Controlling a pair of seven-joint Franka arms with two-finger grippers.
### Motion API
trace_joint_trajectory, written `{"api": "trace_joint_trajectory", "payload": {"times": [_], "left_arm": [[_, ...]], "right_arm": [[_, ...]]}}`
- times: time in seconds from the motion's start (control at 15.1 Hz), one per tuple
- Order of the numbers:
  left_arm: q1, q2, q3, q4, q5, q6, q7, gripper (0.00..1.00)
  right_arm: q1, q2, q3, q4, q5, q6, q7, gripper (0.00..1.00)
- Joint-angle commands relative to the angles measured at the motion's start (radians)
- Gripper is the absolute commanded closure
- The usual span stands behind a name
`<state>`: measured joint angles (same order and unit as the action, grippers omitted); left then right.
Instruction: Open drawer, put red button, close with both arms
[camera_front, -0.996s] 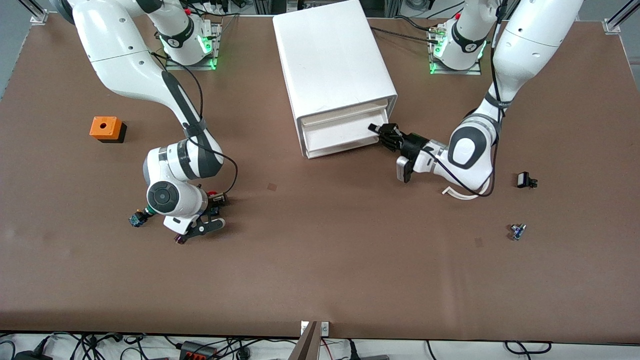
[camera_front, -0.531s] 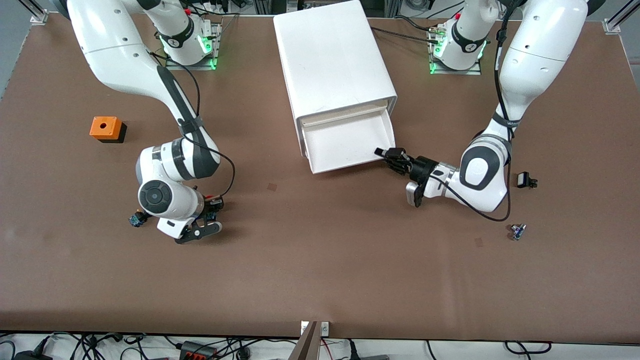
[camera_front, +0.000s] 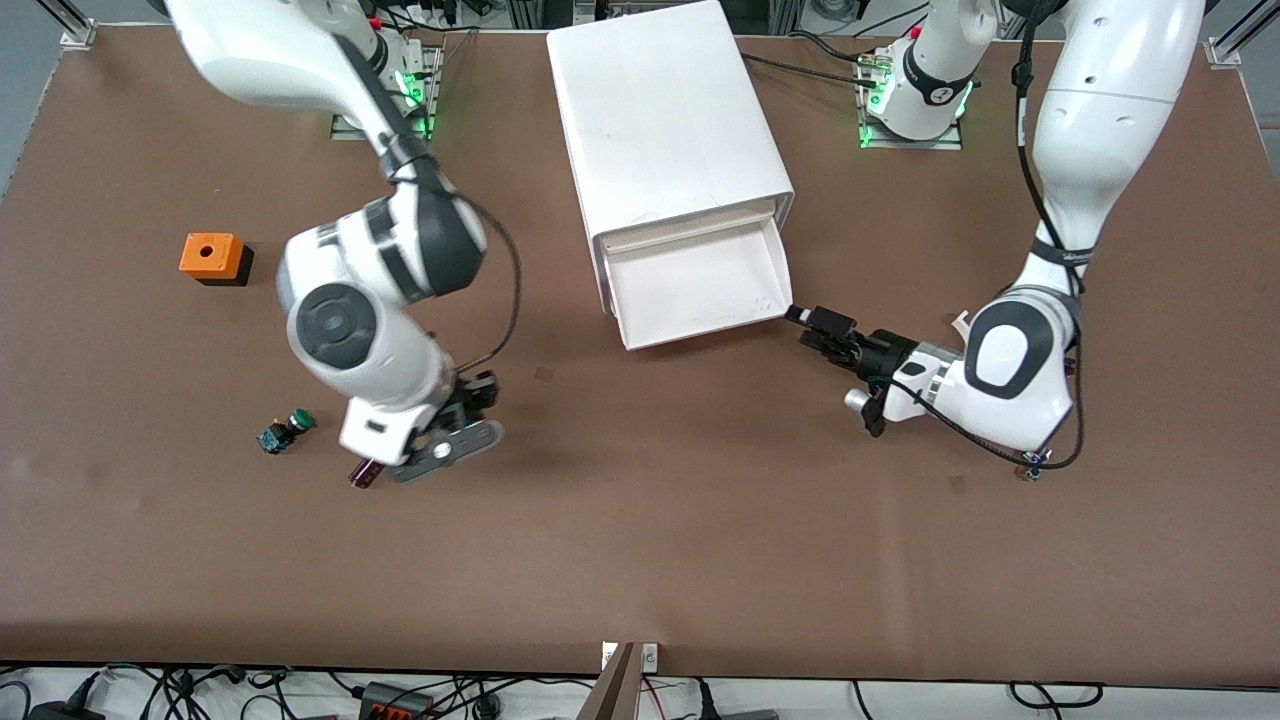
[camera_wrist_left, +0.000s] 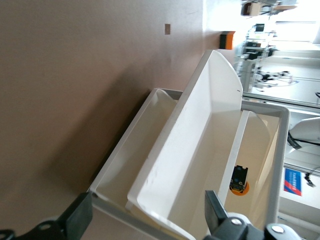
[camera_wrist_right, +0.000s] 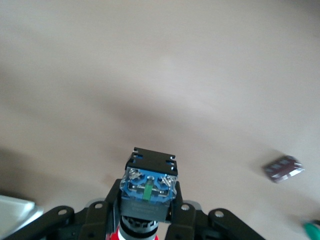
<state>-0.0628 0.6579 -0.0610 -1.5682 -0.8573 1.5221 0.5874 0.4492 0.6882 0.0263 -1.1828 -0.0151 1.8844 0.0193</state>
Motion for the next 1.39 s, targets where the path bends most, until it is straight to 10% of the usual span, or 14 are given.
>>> {"api": "trace_joint_trajectory", "payload": {"times": [0.0, 0.86, 1.33], "left_arm": [[0.000, -0.066, 0.007, 0.086, 0.157, -0.069, -0.144, 0.00], [0.011, -0.146, 0.004, 0.462, 0.860, -0.227, -0.382, 0.00], [0.069, -0.136, 0.012, 0.606, 0.908, -0.138, -0.455, 0.00]], "right_arm": [[0.090, 0.022, -0.006, 0.060, 0.001, -0.011, 0.060, 1.00], [0.347, 0.074, -0.008, 0.101, 0.001, 0.090, 0.329, 1.00], [0.391, 0.109, -0.003, 0.101, 0.003, 0.090, 0.330, 1.00]]}}
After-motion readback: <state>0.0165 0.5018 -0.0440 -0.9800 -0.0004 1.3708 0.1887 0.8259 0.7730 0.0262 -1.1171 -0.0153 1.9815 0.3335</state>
